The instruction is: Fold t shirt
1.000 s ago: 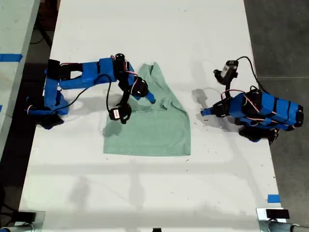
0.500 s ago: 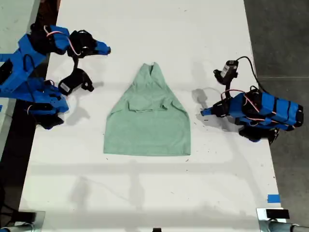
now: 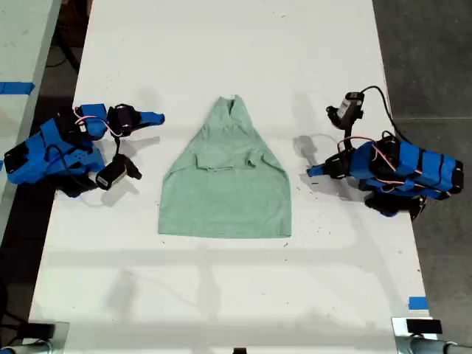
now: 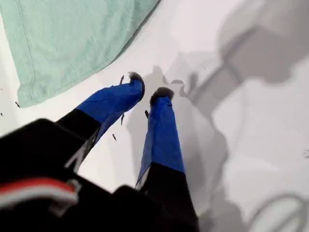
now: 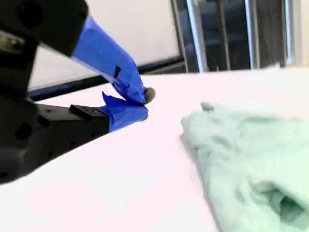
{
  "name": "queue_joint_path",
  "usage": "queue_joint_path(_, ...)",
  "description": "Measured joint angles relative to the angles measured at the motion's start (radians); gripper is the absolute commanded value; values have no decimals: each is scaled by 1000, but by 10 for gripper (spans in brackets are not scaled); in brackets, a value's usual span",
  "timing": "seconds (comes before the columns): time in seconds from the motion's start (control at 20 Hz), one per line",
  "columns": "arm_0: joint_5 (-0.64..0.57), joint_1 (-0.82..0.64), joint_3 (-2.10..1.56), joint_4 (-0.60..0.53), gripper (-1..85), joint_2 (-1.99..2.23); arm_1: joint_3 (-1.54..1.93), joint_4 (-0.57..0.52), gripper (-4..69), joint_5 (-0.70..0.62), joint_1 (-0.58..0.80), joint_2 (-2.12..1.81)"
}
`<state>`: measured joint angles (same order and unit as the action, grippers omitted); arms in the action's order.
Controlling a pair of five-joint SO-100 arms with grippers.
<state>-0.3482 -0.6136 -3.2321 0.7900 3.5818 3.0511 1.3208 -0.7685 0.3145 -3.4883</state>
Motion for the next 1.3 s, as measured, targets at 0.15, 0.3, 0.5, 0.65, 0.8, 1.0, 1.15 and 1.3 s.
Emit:
queue_joint_path(0.15,38,5,-18,0,22,8,0,0,60,0,0,0)
queue_joint_path(0.3,78,3,-18,67,50,8,0,0,60,0,0,0)
queue_joint_path(0.5,87,3,-18,175,57,8,0,0,59,0,0,0)
queue_joint_path(0.65,75,5,-18,215,56,6,0,0,59,0,0,0)
queue_joint_path(0.8,67,5,-18,218,56,6,0,0,59,0,0,0)
queue_joint_path(1.0,66,5,-18,218,56,6,0,0,59,0,0,0)
queue_joint_path(1.15,66,5,-18,218,56,6,0,0,59,0,0,0)
queue_joint_path(1.3,66,5,-18,218,56,6,0,0,59,0,0,0)
